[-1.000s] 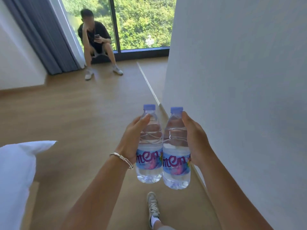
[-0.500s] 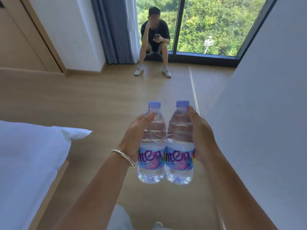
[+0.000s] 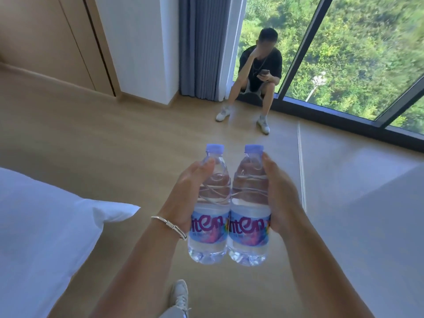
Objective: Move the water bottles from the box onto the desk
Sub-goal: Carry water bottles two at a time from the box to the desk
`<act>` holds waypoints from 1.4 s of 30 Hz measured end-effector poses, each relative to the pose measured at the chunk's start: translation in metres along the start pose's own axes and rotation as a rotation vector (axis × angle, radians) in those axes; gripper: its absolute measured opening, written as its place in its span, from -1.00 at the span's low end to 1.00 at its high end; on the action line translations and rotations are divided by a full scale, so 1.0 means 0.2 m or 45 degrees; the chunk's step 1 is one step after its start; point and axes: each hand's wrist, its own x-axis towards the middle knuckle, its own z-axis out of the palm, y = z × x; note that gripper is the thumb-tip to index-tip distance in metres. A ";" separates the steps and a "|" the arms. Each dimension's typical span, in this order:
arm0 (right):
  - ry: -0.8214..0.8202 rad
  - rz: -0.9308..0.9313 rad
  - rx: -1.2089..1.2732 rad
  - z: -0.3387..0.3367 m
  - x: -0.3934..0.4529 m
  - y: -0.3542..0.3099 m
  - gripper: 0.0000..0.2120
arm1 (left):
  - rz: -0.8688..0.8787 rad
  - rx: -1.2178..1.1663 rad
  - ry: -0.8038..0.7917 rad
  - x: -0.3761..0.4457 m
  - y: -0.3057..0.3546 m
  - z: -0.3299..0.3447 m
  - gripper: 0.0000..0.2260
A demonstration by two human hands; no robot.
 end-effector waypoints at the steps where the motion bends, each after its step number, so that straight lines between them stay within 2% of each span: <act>1: -0.017 -0.005 -0.014 0.07 0.10 -0.04 -0.61 | 0.010 -0.013 0.005 0.09 0.07 -0.04 -0.67; 5: -0.090 -0.027 -0.028 0.31 0.43 -0.18 -0.58 | 0.064 -0.002 0.063 0.36 0.32 -0.16 -0.60; 10: -0.217 0.009 0.017 0.58 0.77 -0.30 -0.57 | 0.083 -0.033 0.162 0.65 0.54 -0.33 -0.65; 19: -0.490 0.016 0.036 0.97 1.52 -0.42 -0.59 | 0.144 -0.067 0.376 1.25 0.81 -0.57 -0.49; 25: -0.676 0.017 -0.021 1.19 2.02 -0.65 -0.58 | 0.228 -0.075 0.527 1.67 1.07 -0.61 -0.65; 30: -0.817 0.008 -0.102 1.42 2.37 -0.80 -0.56 | 0.359 -0.134 0.574 1.95 1.27 -0.68 -0.80; 38: -0.968 0.056 -0.184 1.98 2.78 -0.86 -0.55 | 0.445 -0.133 0.782 2.28 1.54 -1.07 -0.77; 42: -1.002 0.051 -0.215 2.34 2.97 -0.87 -0.55 | 0.482 -0.164 0.792 2.47 1.70 -1.36 -0.77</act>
